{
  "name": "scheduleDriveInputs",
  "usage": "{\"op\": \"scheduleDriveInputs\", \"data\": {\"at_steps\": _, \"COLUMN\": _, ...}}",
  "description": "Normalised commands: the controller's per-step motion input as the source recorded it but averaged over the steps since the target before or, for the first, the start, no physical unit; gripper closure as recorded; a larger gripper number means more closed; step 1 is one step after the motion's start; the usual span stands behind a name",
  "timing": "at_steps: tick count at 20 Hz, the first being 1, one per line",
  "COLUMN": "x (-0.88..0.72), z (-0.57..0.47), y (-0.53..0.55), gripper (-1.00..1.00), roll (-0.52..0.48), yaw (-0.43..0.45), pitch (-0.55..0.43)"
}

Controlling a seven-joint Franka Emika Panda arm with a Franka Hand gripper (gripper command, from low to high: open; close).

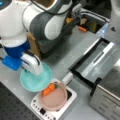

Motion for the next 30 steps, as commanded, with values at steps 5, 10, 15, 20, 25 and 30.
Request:
{"op": "scheduleDriveInputs", "data": {"at_steps": 5, "x": 0.04, "z": 0.09, "y": -0.03, "gripper": 1.0, "roll": 0.284, "yaw": 0.043, "pitch": 0.094}}
{"op": "scheduleDriveInputs", "data": {"at_steps": 10, "x": 0.01, "z": 0.11, "y": -0.02, "gripper": 1.0, "roll": 0.251, "yaw": 0.084, "pitch": 0.076}}
{"op": "scheduleDriveInputs", "data": {"at_steps": 15, "x": -0.04, "z": 0.11, "y": 0.0, "gripper": 1.0, "roll": 0.216, "yaw": 0.091, "pitch": 0.056}}
{"op": "scheduleDriveInputs", "data": {"at_steps": 20, "x": -0.05, "z": 0.08, "y": 0.0, "gripper": 1.0, "roll": 0.18, "yaw": 0.094, "pitch": 0.035}}
{"op": "scheduleDriveInputs", "data": {"at_steps": 25, "x": -0.1, "z": 0.04, "y": 0.04, "gripper": 1.0, "roll": 0.171, "yaw": 0.11, "pitch": -0.011}}
{"op": "scheduleDriveInputs", "data": {"at_steps": 30, "x": -0.28, "z": 0.0, "y": 0.17, "gripper": 1.0, "roll": 0.148, "yaw": 0.084, "pitch": -0.055}}
